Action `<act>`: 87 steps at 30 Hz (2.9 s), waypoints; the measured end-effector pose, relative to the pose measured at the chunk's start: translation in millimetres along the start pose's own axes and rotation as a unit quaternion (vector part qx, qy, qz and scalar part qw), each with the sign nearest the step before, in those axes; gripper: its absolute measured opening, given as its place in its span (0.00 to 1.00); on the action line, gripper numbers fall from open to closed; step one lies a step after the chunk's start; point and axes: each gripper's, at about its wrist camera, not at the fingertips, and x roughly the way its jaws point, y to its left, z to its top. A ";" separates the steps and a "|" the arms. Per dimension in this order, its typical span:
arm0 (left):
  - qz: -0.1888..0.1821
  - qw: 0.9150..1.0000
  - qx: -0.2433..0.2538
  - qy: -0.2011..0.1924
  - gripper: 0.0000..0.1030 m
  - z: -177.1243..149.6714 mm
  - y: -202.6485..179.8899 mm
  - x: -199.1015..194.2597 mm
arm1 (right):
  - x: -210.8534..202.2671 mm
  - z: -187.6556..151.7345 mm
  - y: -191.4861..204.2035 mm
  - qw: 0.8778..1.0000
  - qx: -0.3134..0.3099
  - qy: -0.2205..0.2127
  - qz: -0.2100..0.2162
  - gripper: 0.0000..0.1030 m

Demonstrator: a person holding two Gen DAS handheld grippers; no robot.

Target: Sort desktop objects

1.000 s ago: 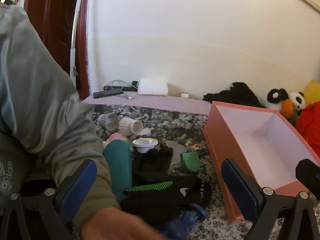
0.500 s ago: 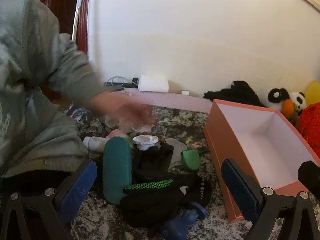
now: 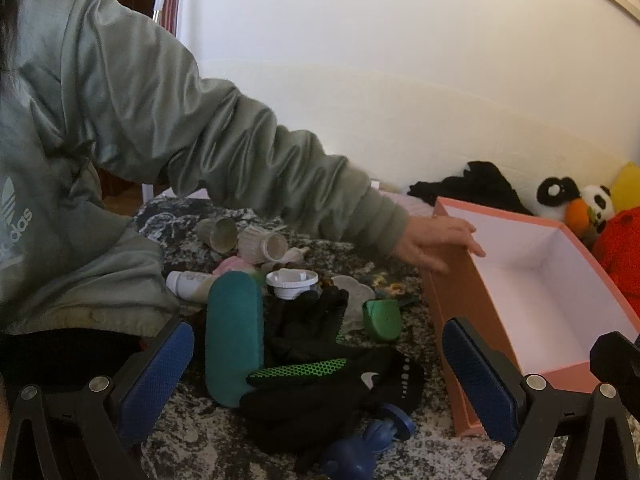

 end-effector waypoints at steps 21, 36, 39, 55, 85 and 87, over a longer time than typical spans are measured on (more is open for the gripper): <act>0.011 1.000 0.001 0.002 0.99 3.0 -5.6 5.5 | 4.2 -2.0 1.0 1.000 -0.007 0.005 0.012 1.00; 0.012 1.000 0.002 0.006 0.99 0.5 -5.9 6.9 | 6.3 -4.9 2.3 1.000 -0.007 0.007 0.007 1.00; 0.013 1.000 0.003 0.006 0.99 0.0 -6.4 6.5 | 6.9 -5.0 2.1 1.000 -0.008 0.008 0.010 1.00; 0.012 1.000 0.003 0.005 0.99 1.3 -5.2 6.5 | 10.3 -7.4 5.8 1.000 -0.009 0.012 0.001 1.00; 0.063 0.996 -0.058 0.039 0.99 -30.0 53.0 80.2 | 142.0 -81.0 -0.7 0.976 0.057 0.209 0.032 1.00; 0.050 0.996 -0.074 0.029 0.99 -31.0 58.4 85.3 | 155.6 -89.2 1.0 0.972 0.053 0.227 0.027 1.00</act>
